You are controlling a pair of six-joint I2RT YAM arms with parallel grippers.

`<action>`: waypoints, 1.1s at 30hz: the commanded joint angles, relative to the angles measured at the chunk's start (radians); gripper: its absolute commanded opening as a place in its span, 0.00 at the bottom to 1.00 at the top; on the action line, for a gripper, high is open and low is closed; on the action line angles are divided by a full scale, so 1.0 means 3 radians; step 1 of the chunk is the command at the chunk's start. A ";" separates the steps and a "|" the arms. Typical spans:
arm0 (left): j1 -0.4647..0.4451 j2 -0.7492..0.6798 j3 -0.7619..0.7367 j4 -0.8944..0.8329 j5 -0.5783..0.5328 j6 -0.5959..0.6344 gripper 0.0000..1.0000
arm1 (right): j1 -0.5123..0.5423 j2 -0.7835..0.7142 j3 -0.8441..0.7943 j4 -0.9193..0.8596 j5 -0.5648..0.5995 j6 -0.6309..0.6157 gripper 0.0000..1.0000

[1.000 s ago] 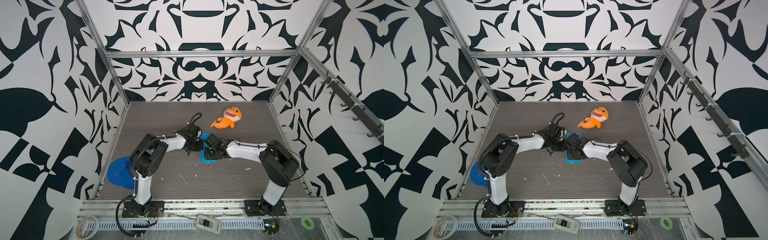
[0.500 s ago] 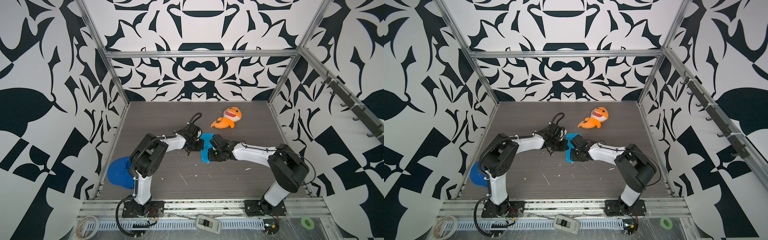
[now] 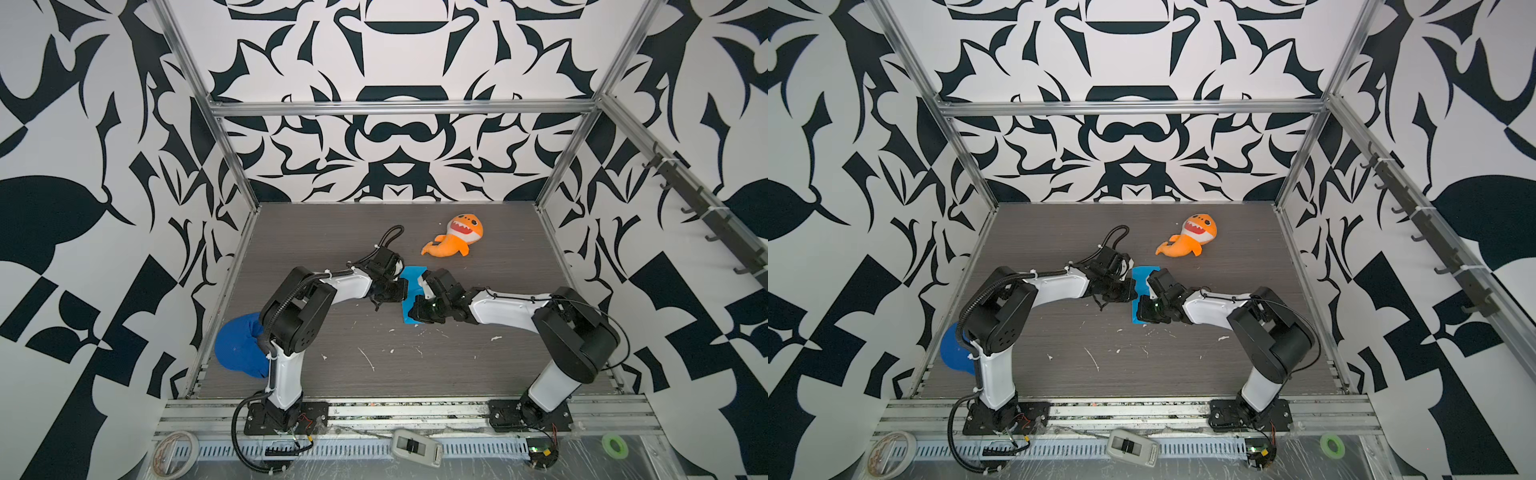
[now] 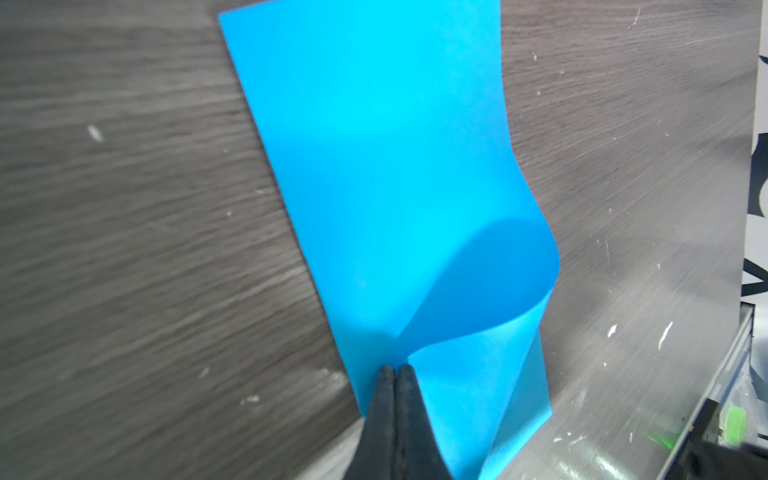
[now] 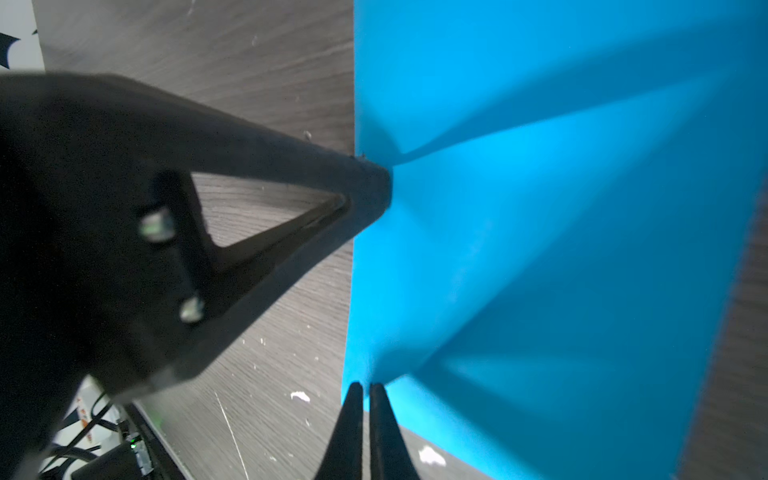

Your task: Fold a paper plane with a square sheet of paper (pick it up from the middle)

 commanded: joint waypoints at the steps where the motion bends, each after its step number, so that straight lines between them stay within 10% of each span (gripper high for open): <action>1: 0.0000 0.0160 -0.0020 -0.0115 -0.0102 0.0011 0.04 | -0.0015 0.0005 -0.0021 0.0345 -0.0152 0.0122 0.09; 33: 0.0001 0.0177 0.0007 -0.0121 -0.0102 0.0003 0.04 | -0.0467 0.0021 0.0045 0.0327 -0.0186 -0.0071 0.07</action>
